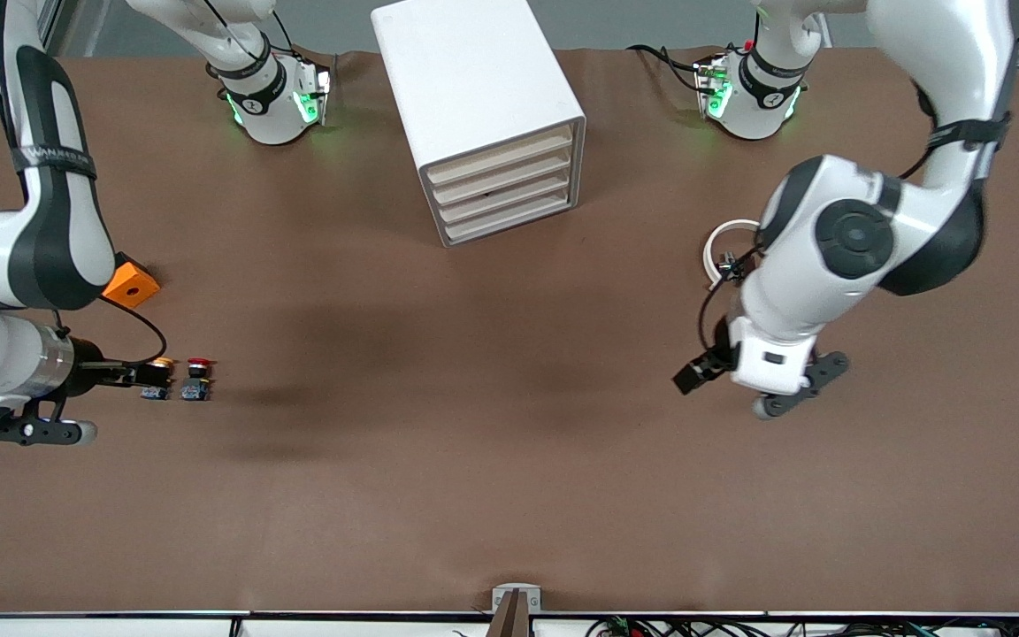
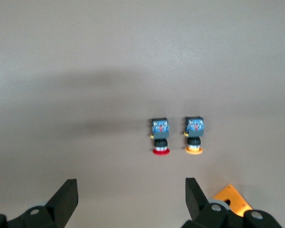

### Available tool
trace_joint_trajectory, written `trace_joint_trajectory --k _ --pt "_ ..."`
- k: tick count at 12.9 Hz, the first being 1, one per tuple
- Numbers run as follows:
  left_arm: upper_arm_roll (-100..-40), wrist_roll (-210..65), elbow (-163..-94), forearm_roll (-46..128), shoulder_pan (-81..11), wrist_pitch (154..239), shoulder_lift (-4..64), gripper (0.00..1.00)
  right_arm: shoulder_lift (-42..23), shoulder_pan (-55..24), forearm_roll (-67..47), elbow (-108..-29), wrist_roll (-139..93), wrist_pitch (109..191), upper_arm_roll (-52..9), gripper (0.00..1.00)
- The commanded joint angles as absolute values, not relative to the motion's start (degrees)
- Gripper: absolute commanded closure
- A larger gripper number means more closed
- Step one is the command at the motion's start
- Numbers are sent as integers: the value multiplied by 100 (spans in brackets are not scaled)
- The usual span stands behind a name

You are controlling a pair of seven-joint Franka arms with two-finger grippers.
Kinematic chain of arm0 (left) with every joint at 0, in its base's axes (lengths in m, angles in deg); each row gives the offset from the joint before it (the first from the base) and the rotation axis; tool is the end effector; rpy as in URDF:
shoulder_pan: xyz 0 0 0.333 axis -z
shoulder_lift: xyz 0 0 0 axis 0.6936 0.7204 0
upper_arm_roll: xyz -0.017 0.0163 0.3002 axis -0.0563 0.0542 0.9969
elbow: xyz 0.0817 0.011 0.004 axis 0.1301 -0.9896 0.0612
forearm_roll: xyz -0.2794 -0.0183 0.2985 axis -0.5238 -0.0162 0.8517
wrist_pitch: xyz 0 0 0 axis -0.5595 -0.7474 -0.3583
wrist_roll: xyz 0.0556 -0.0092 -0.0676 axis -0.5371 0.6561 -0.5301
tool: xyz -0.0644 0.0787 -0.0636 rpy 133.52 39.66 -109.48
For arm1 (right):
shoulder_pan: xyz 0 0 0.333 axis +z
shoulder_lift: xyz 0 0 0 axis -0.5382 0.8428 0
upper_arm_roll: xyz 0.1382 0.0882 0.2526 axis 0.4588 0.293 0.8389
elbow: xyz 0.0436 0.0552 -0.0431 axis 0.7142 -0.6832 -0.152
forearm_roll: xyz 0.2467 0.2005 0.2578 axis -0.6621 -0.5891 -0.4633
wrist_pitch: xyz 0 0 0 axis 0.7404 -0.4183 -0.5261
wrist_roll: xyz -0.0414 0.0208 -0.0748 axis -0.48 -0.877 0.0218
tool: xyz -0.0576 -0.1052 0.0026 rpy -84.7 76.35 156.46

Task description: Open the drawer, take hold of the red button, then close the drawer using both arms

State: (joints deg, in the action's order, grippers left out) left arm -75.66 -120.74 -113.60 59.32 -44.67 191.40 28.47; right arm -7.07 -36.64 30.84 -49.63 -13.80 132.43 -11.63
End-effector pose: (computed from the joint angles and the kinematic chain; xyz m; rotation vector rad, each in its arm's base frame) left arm 0.6572 -0.2282 0.4275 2.9709 0.8039 0.0948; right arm 0.6852 -0.0101 0.4092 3.0900 -0.0889 -0.2034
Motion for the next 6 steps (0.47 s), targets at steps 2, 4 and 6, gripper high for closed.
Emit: trace_joint_trajectory --k 2,4,6 --pt "-7619 -11690 -11327 6029 -4751 18603 2322 0 -881 -3625 3269 -4408 -1884 12336 -1182 0" --pt "-7497 -11173 -11336 5994 -4822 18409 2014 0 -1038 -3695 3235 -4179 -2123 11940 -1200 0" --pt "-7049 -10322 -11362 5889 -4778 18155 1567 0 -1162 -3687 3313 -4125 -2265 11807 -1217 0"
